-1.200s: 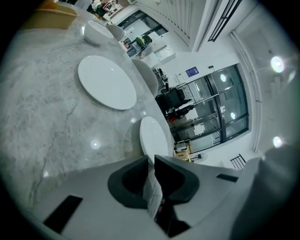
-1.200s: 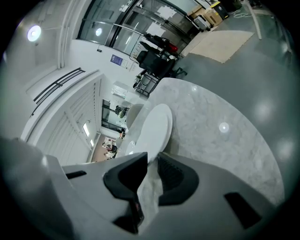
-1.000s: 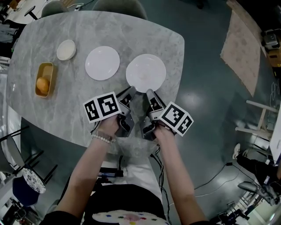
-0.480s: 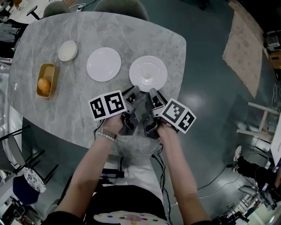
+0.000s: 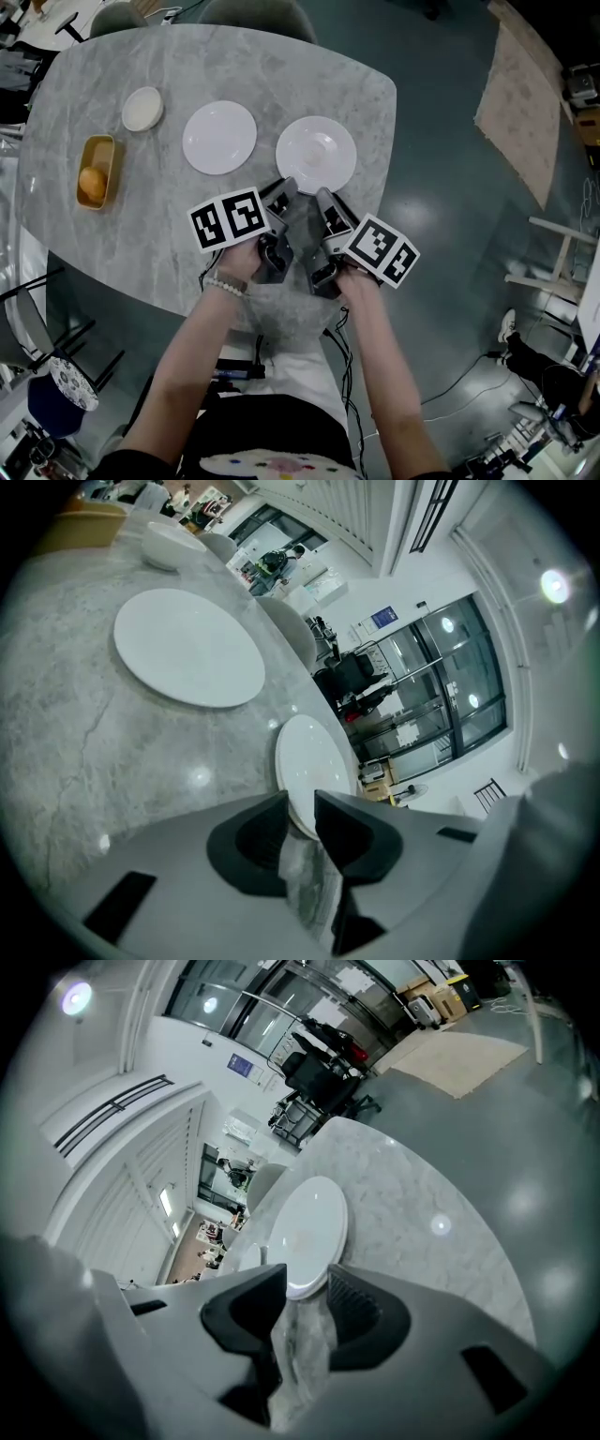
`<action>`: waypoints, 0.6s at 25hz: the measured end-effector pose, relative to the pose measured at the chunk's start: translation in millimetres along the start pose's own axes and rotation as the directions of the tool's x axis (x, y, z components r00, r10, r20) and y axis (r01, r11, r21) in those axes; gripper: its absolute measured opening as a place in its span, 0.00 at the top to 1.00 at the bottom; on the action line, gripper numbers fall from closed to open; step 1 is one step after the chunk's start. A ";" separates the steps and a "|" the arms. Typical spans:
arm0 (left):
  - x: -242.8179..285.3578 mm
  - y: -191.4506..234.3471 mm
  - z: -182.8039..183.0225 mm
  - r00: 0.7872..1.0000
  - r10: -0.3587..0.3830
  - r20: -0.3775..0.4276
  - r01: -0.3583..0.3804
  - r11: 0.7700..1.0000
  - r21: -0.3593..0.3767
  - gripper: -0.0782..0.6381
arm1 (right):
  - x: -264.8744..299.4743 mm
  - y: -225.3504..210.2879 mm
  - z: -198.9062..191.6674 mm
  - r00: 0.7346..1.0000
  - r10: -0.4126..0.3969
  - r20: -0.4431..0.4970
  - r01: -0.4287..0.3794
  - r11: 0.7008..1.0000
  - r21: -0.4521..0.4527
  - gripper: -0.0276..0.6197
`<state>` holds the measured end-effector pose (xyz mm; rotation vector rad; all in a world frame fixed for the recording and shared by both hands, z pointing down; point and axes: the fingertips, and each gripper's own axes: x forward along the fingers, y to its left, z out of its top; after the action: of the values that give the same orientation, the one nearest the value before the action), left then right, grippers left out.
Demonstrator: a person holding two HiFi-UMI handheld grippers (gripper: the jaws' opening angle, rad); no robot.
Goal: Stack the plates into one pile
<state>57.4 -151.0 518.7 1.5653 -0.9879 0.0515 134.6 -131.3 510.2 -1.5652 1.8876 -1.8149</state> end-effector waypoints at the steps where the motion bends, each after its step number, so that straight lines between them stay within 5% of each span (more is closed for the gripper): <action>1: -0.2 -0.8 0.5 1.000 -0.009 0.003 0.009 1.000 -0.002 0.77 | -0.6 0.0 0.0 1.000 0.002 0.002 -0.002 1.000 0.000 0.77; 15: -35.5 14.0 12.1 0.996 -0.027 0.090 0.033 0.998 -0.062 0.72 | -10.6 26.0 -18.8 0.996 0.085 0.000 -0.085 0.993 -0.087 0.78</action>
<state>20.5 -140.3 507.2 1.5349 -1.0255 -0.0701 112.0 -117.0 489.4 -1.4877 2.0250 -1.7165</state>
